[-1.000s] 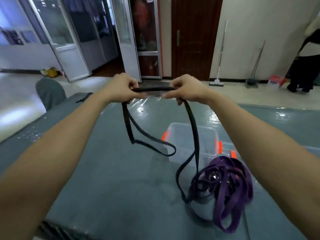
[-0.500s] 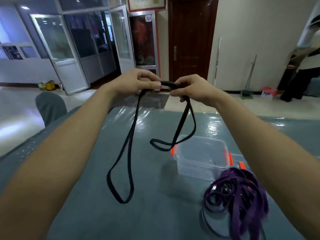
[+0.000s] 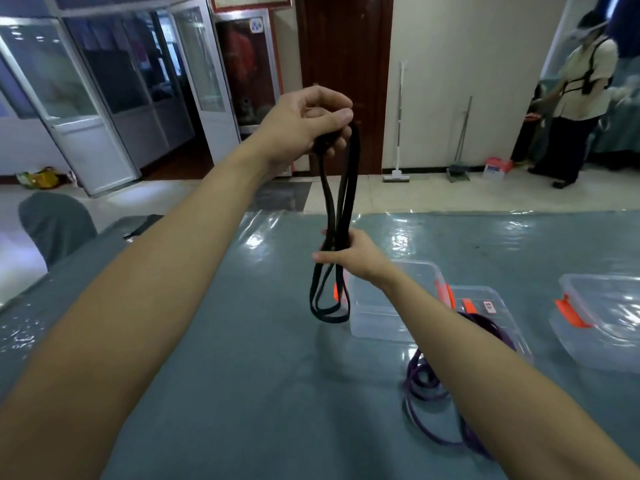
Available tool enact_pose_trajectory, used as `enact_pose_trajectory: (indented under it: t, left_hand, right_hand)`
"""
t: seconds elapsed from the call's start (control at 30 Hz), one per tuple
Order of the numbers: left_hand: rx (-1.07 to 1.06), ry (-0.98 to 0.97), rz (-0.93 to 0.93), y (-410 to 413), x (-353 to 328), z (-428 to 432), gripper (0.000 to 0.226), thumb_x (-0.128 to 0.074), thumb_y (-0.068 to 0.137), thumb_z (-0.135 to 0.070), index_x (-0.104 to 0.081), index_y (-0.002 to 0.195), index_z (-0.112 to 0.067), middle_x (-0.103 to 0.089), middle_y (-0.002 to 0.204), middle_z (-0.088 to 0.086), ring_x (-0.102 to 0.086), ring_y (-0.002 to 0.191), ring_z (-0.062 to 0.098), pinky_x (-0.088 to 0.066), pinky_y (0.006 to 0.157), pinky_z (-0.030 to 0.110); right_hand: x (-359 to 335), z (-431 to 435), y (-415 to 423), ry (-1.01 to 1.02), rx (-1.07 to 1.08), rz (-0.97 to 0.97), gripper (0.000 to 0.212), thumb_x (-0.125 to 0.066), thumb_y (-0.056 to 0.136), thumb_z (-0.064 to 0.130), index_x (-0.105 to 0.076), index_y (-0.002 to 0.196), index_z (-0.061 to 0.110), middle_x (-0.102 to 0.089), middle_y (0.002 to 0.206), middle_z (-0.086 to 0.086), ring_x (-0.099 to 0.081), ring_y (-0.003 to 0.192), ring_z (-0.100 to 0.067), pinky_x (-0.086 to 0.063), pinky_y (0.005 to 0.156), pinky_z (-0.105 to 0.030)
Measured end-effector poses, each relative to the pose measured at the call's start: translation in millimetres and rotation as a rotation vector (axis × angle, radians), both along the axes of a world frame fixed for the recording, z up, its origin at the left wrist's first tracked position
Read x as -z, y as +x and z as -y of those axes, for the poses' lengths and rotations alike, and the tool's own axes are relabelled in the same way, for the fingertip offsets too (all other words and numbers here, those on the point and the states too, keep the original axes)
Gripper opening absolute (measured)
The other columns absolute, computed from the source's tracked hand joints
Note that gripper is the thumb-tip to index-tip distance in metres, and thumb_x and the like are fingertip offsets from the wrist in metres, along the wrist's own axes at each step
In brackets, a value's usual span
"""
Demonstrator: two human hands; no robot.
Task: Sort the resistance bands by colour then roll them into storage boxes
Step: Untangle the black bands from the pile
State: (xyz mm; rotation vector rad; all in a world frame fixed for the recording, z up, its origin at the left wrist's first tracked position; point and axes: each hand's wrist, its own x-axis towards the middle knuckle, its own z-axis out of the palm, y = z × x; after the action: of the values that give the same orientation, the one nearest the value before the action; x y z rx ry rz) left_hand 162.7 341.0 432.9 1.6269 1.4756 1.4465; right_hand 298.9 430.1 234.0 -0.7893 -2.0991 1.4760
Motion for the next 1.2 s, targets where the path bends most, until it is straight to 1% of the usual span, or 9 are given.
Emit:
enact_pose_trajectory:
  t: [0.17, 0.3, 0.4, 0.47, 0.57, 0.77, 0.87, 1.0, 1.2]
  left_hand:
    - [-0.079, 0.018, 0.055, -33, 12, -2, 0.024, -0.072, 0.102, -0.018, -0.069, 0.125, -0.01, -0.072, 0.092, 0.01, -0.063, 0.074, 0.02, -0.058, 0.076, 0.037]
    - [-0.288, 0.007, 0.246, -67, 65, 0, 0.031, -0.084, 0.092, -0.03, -0.068, 0.112, -0.012, -0.069, 0.073, -0.003, -0.063, 0.063, 0.014, -0.059, 0.063, 0.029]
    - [-0.475, -0.3, 0.261, -86, 150, 4, 0.049, -0.089, 0.083, -0.044, -0.073, 0.113, -0.008, -0.078, 0.083, 0.008, -0.071, 0.077, 0.021, -0.056, 0.068, 0.03]
    - [-0.452, -0.634, 0.071, -76, 210, 5, 0.028, -0.077, 0.095, -0.027, -0.073, 0.117, -0.012, -0.078, 0.102, 0.02, -0.07, 0.091, 0.024, -0.05, 0.078, 0.033]
    - [-0.258, -0.706, -0.151, -12, 268, 0, 0.043, -0.074, 0.092, -0.005, -0.065, 0.133, -0.012, -0.076, 0.125, 0.01, -0.069, 0.107, 0.019, -0.055, 0.091, 0.03]
    - [0.264, -0.532, -0.071, 184, 288, -56, 0.103, -0.101, 0.069, -0.043, -0.046, 0.156, -0.036, -0.054, 0.157, -0.02, -0.045, 0.148, -0.005, -0.034, 0.122, 0.026]
    - [0.264, -0.44, -0.014, 274, 297, -86, 0.091, -0.102, 0.072, -0.024, -0.055, 0.151, -0.025, -0.068, 0.146, -0.009, -0.06, 0.135, -0.001, -0.044, 0.112, 0.02]
    - [0.362, -0.507, 0.107, 370, 324, -113, 0.078, -0.1, 0.064, -0.023, -0.068, 0.135, -0.017, -0.077, 0.131, 0.002, -0.073, 0.118, 0.017, -0.056, 0.105, 0.036]
    - [0.446, -0.663, 0.179, 473, 368, -134, 0.046, -0.094, 0.074, -0.009, -0.075, 0.116, -0.015, -0.08, 0.116, 0.003, -0.074, 0.113, 0.019, -0.053, 0.104, 0.041]
  right_hand:
    - [26, -7, 35, -0.078, 0.065, 0.08, 0.032, -0.078, 0.086, 0.019, -0.07, 0.095, -0.01, -0.075, 0.078, -0.013, -0.072, 0.072, -0.024, -0.061, 0.084, -0.043]
    - [15, -18, 89, -0.077, 0.038, 0.127, 0.014, -0.076, 0.088, 0.014, -0.066, 0.092, 0.006, -0.06, 0.071, -0.009, -0.068, 0.066, -0.031, -0.062, 0.072, -0.04]
    - [-1, -32, 126, -0.056, 0.136, 0.127, 0.028, -0.081, 0.086, 0.005, -0.067, 0.11, 0.009, -0.056, 0.067, 0.001, -0.043, 0.056, -0.019, -0.039, 0.052, -0.032]
    - [-13, -38, 148, -0.044, 0.143, 0.125, 0.039, -0.081, 0.086, 0.0, -0.066, 0.12, 0.012, -0.061, 0.065, 0.007, -0.041, 0.057, -0.017, -0.036, 0.053, -0.032]
    - [-30, -41, 179, 0.11, 0.071, 0.291, 0.049, -0.084, 0.085, 0.003, -0.064, 0.127, 0.018, -0.069, 0.084, 0.002, -0.052, 0.061, -0.018, -0.045, 0.059, -0.032]
    - [-27, -56, 261, 0.305, -0.041, 0.528, 0.05, -0.087, 0.085, 0.014, -0.066, 0.13, 0.017, -0.077, 0.097, 0.0, -0.074, 0.072, -0.019, -0.062, 0.068, -0.032]
    - [-21, -75, 324, 0.343, -0.054, 0.529, 0.037, -0.091, 0.081, 0.02, -0.074, 0.114, 0.022, -0.08, 0.092, 0.004, -0.076, 0.083, -0.018, -0.063, 0.083, -0.042]
    - [9, -96, 414, 0.241, -0.021, 0.429, 0.037, -0.089, 0.083, 0.018, -0.075, 0.117, 0.02, -0.08, 0.103, 0.006, -0.076, 0.095, -0.014, -0.059, 0.089, -0.032]
    - [76, -111, 506, -0.215, 0.192, 0.128, 0.037, -0.08, 0.089, -0.002, -0.074, 0.123, 0.01, -0.077, 0.09, 0.002, -0.073, 0.079, -0.01, -0.058, 0.075, -0.025]
